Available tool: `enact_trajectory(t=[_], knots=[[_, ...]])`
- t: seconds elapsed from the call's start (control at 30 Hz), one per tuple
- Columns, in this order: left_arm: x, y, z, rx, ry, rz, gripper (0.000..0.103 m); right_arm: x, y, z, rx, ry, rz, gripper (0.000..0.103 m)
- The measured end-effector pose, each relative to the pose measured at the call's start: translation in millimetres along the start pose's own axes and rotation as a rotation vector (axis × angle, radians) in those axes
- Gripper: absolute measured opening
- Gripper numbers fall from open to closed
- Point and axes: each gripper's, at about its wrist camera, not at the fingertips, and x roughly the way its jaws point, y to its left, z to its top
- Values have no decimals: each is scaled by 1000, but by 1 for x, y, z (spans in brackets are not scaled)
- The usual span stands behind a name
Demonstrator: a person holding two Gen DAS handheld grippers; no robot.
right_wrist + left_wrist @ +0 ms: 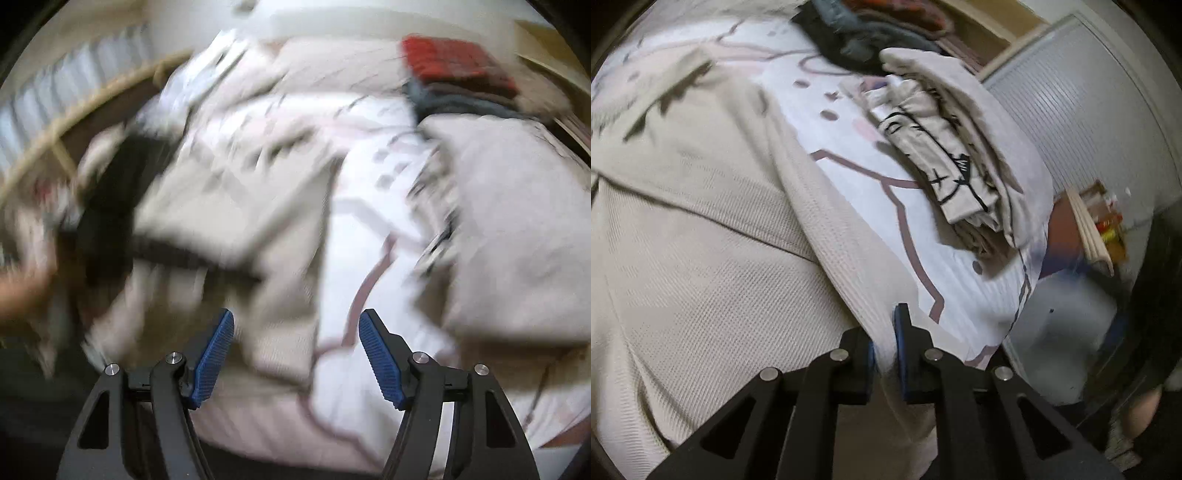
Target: Fold clothes
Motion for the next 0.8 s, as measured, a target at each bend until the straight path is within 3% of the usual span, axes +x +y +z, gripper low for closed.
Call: enact_trajectory(t=[0.07, 0.17, 0.3, 0.47, 0.57, 0.8], knots=[[-3, -4, -5, 35, -21, 8, 10, -9, -9, 45, 29, -47, 21, 70], [-12, -1, -9, 26, -41, -32, 10, 11, -10, 124, 30, -48, 57, 70], [-25, 9, -9, -26, -56, -95, 10, 108, -12, 219, 3, 48, 113, 70], [-39, 21, -13, -76, -72, -158, 10, 233, -1, 258, -118, 237, 74, 61], [-45, 25, -16, -97, -79, -181, 10, 279, -3, 261, -133, 297, 102, 61], [-33, 30, -14, -144, -40, -215, 10, 334, -9, 266, -106, 367, 168, 61]])
